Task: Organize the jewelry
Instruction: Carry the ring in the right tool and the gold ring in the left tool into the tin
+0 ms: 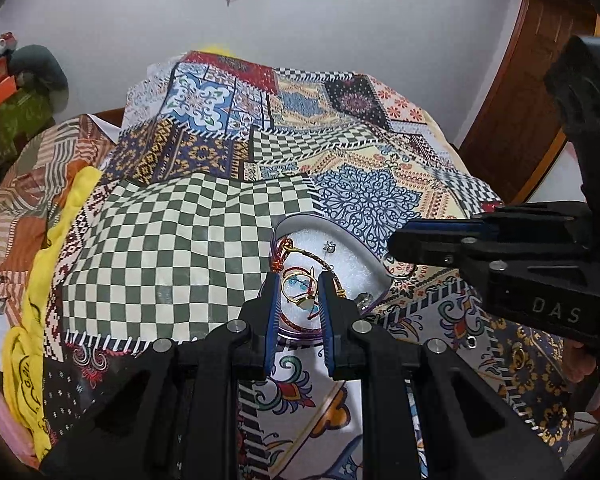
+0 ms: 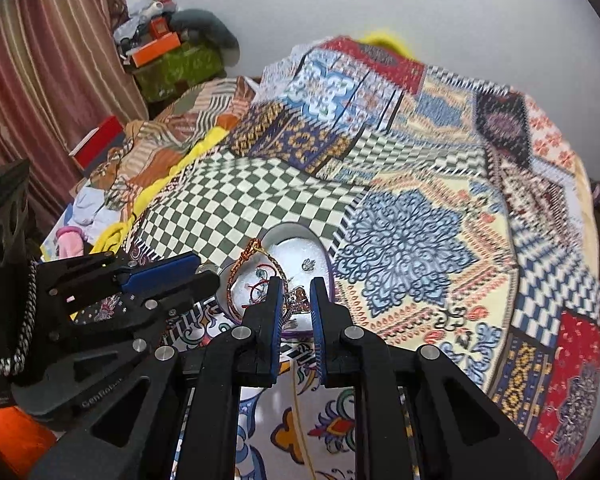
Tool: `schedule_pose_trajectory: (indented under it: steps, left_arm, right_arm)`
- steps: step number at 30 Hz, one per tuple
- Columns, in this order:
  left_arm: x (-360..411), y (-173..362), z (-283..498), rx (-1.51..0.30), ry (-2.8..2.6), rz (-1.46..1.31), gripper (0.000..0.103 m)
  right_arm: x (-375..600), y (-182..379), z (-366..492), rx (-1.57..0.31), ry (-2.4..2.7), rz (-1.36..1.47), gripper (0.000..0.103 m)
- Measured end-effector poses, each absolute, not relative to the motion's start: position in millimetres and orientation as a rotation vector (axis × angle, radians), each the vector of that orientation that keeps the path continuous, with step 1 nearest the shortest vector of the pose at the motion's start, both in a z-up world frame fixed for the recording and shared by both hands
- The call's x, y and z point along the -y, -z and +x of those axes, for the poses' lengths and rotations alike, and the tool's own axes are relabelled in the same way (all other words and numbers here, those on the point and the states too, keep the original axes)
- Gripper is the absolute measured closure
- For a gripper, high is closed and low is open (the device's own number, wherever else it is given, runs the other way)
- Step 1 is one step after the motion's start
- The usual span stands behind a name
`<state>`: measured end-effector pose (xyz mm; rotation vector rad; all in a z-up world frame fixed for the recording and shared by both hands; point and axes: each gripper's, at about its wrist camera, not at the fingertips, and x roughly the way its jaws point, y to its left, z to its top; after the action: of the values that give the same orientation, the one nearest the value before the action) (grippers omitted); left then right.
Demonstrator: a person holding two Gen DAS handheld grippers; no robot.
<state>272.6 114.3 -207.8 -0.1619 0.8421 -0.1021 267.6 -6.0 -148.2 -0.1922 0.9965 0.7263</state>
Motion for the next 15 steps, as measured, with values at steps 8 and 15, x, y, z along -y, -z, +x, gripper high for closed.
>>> schedule_pose_trajectory:
  steps: [8,15]
  left_arm:
    - [-117.1,220.8,285.4,-0.874,0.105,-0.162,0.085]
    - [-119.1,225.1,290.6,-0.886,0.111,-0.177,0.086]
  right_arm:
    - [-3.5,162.9,276.6,-1.048,-0.724,-0.225,0.091]
    - [-6.6,170.9,283.3,-1.074,-0.721,-0.234,0.091]
